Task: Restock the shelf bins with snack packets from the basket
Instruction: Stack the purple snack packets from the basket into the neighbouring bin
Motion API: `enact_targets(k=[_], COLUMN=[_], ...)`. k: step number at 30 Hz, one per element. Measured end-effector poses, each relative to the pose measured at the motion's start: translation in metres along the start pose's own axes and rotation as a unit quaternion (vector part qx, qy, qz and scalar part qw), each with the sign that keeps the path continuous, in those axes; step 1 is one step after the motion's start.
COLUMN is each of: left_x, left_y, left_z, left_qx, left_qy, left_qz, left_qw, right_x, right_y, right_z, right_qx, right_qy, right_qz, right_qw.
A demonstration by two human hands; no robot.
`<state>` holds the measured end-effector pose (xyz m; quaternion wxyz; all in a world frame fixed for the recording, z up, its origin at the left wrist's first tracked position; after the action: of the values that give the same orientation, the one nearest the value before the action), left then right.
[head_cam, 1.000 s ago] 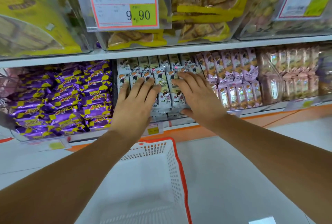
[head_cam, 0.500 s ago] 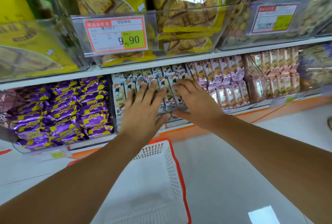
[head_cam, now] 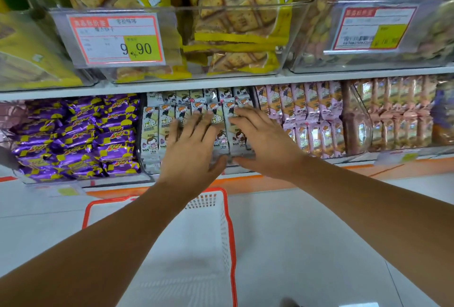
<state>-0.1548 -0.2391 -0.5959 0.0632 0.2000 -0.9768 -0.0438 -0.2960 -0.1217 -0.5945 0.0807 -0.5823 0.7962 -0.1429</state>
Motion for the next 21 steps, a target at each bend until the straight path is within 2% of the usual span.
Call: enact_targets(k=[3, 8, 11, 14, 18, 21], left_x=[0.004, 0.007, 0.005, 0.0, -0.006, -0.007], left_y=[0.01, 0.019, 0.023, 0.027, 0.036, 0.041], left_z=[-0.002, -0.006, -0.007, -0.006, -0.002, 0.001], left_qx=[0.014, 0.023, 0.022, 0.015, 0.024, 0.029], left_qy=[-0.001, -0.029, -0.029, -0.023, -0.022, -0.016], left_qz=[-0.025, -0.067, -0.086, -0.109, -0.128, -0.143], left_qw=[1.0, 0.997, 0.996, 0.994, 0.991, 0.989], right_x=[0.009, 0.02, 0.017, 0.009, 0.002, 0.004], right_y=[0.004, 0.008, 0.005, 0.007, 0.016, 0.017], right_z=[-0.006, -0.013, -0.01, -0.01, -0.01, -0.01], right_qx=[0.009, -0.042, -0.062, -0.045, -0.044, -0.041], right_qy=[0.0, -0.021, -0.004, 0.012, -0.033, -0.023], right_qz=[-0.019, -0.05, -0.05, -0.055, -0.063, -0.069], right_qw=[1.0, 0.998, 0.997, 0.997, 0.997, 0.996])
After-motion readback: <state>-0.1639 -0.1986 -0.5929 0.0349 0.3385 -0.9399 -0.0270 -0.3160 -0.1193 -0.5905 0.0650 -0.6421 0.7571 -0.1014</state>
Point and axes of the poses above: each hand's wrist, its own x-axis towards the middle knuckle, its own z-axis out of the palm, y = z × x, the point moved 1 cm from there along x, towards the middle knuckle, and after that the axes turned 3 degrees about y, right-handed, at the moved point
